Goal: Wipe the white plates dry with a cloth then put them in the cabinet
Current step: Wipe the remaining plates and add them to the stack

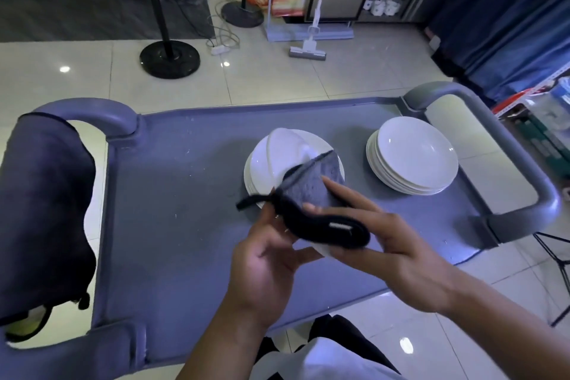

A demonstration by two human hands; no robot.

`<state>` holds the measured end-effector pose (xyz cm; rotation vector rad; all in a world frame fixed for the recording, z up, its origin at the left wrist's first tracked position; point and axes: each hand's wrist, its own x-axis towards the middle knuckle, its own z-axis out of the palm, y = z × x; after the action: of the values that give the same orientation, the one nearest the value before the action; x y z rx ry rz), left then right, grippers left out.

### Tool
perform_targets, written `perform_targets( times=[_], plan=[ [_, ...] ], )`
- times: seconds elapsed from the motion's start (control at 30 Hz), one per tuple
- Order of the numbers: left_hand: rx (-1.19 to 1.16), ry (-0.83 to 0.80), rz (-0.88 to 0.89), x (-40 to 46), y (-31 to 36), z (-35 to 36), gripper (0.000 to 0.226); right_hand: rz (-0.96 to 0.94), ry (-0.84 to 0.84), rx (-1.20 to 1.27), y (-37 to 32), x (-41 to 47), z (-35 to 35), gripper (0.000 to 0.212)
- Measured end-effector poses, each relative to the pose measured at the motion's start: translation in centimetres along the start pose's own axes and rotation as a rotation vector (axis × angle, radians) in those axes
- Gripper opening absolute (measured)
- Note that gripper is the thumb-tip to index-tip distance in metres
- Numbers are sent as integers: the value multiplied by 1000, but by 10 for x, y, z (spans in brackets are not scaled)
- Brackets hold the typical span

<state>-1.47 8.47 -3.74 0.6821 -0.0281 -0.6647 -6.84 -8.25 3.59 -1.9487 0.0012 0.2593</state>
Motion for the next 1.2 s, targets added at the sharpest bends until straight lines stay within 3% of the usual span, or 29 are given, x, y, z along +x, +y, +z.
perform_targets(
  times=[0.07,0.17,0.3,0.43,0.6,0.7,0.77,0.87,0.97,1.03,1.1,1.2],
  plan=[
    [-148,-20,-37,1,1,2,62,-33,-103,-128,4,-10,-17,49],
    [-191,29,-93,2,2,10,43,-81,-168,-253,9,-20,-39,49],
    [-44,-11,-100,3,-2,20,50,-201,-158,-492,16,-30,-50,43],
    [38,42,-106,5,-7,19,42,-306,-171,-693,22,-32,-51,39],
    [67,109,-123,2,-3,16,40,-196,-234,-657,37,-47,-59,38],
    [56,138,-121,-1,-1,11,37,26,-226,-402,49,-56,-66,37],
    [59,158,-98,-3,2,6,37,184,-113,-117,57,-58,-70,36],
    [102,157,-67,-5,12,-1,38,454,311,256,70,-50,-79,34],
    [160,137,-55,-7,19,-5,37,605,561,387,72,-37,-85,31],
    [195,132,-53,-8,19,-6,38,496,602,294,58,-27,-80,23],
    [234,114,-64,-8,16,-4,36,220,561,170,29,-14,-67,25],
    [258,104,-91,-9,10,4,31,-167,252,-108,-10,11,-44,38]
  ],
)
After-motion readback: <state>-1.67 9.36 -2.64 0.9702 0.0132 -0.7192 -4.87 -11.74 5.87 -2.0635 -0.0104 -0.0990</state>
